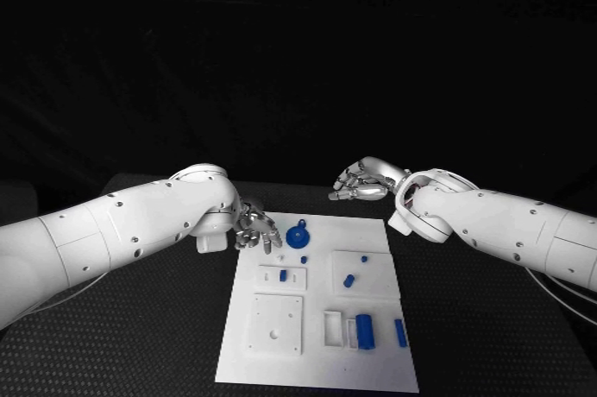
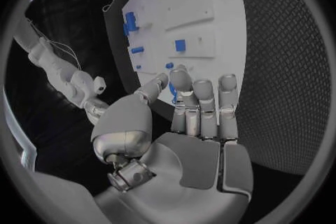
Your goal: Assemble the parts on the task board
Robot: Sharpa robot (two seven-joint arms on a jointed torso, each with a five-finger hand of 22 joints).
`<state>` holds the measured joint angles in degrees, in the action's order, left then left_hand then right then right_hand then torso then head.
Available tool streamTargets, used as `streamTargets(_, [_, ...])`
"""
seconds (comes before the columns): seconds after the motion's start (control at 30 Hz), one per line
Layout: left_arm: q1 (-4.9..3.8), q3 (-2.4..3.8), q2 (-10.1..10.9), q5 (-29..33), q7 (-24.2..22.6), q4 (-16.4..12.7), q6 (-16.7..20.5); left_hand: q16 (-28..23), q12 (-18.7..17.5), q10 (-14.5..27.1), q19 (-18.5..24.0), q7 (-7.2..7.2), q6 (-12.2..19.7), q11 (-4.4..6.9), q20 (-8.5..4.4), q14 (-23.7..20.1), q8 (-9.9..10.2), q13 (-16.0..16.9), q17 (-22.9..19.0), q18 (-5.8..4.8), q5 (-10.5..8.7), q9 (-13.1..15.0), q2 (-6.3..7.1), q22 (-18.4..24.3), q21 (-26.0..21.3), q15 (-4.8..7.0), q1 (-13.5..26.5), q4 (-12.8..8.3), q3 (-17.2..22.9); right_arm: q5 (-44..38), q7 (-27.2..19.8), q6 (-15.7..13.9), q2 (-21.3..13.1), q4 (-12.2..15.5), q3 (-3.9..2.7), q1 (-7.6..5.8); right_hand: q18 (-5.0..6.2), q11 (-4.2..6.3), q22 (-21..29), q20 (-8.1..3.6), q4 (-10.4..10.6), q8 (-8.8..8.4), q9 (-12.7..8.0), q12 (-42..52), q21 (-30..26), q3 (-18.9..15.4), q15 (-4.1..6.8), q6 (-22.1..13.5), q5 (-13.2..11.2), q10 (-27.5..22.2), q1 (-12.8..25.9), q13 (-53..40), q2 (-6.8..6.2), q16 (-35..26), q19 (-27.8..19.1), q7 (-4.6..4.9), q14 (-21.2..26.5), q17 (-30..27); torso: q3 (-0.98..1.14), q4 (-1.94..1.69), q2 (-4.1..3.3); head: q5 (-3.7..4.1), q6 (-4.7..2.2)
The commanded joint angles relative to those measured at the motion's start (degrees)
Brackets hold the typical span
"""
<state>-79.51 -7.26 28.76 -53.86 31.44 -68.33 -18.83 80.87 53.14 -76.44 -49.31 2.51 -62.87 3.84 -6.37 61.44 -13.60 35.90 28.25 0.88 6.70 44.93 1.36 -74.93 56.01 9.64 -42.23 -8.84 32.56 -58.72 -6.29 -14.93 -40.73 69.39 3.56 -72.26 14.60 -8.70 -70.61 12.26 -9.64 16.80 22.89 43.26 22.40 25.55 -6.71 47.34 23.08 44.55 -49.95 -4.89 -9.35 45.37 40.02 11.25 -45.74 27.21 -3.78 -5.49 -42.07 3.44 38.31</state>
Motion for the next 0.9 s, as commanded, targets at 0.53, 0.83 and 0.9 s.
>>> streamTargets(0.53, [-0.35, -0.11, -2.02, -10.02, -3.51, 5.47, 11.09, -11.80, -14.38, 7.19, 6.90, 4.11, 9.43, -4.05, -2.73, -6.68, 3.45, -6.98, -4.64, -0.73, -1.60, -1.88, 8.01, 2.20, -8.65, -6.25, -1.37, 6.12, 1.91, 0.74, -0.42, -0.13, 0.17, -0.27, 0.00, 0.03, 0.40, -0.19, -0.11, 0.23, 0.00, 0.32, -0.08, 0.31, -0.29, -0.17, -0.16, -0.29, 0.29, 0.22, -0.37, 0.12, 0.31, 0.42, 0.14, 0.02, 0.23, -0.08, -0.04, 0.05, -0.09, -0.01, -1.13])
streamTargets(0.83, [1.09, -0.18, -4.24, -11.01, -3.68, 8.82, 9.14, -11.80, -14.67, 7.01, 7.08, 4.22, 9.71, -4.18, -2.41, -6.75, 3.37, -6.88, -4.38, -0.68, -1.17, -2.18, 8.00, 1.98, -8.87, -6.52, -1.63, 6.59, 1.36, 0.74, -0.44, -0.01, 0.33, -0.37, 0.00, 0.12, 0.40, -0.19, -0.13, 0.23, -0.01, 0.33, -0.10, 0.33, -0.30, -0.16, -0.16, -0.28, 0.30, 0.22, -0.39, 0.15, 0.34, 0.43, 0.15, 0.02, 0.22, -0.09, -0.08, 0.23, -0.15, -0.11, -0.99])
streamTargets(0.9, [1.27, -0.18, -4.80, -10.97, -3.71, 9.50, 8.37, -11.75, -14.68, 6.93, 7.06, 4.17, 9.61, -4.14, -2.38, -6.73, 3.23, -6.81, -4.28, -0.64, -1.28, -2.22, 8.05, 1.92, -8.91, -6.53, -1.52, 6.90, 1.21, 0.74, -0.43, 0.00, 0.31, -0.37, 0.00, 0.13, 0.40, -0.19, -0.13, 0.23, -0.01, 0.33, -0.10, 0.34, -0.31, -0.17, -0.16, -0.28, 0.30, 0.22, -0.39, 0.15, 0.34, 0.44, 0.16, 0.02, 0.22, -0.09, -0.05, 0.15, -0.18, 0.06, -0.88])
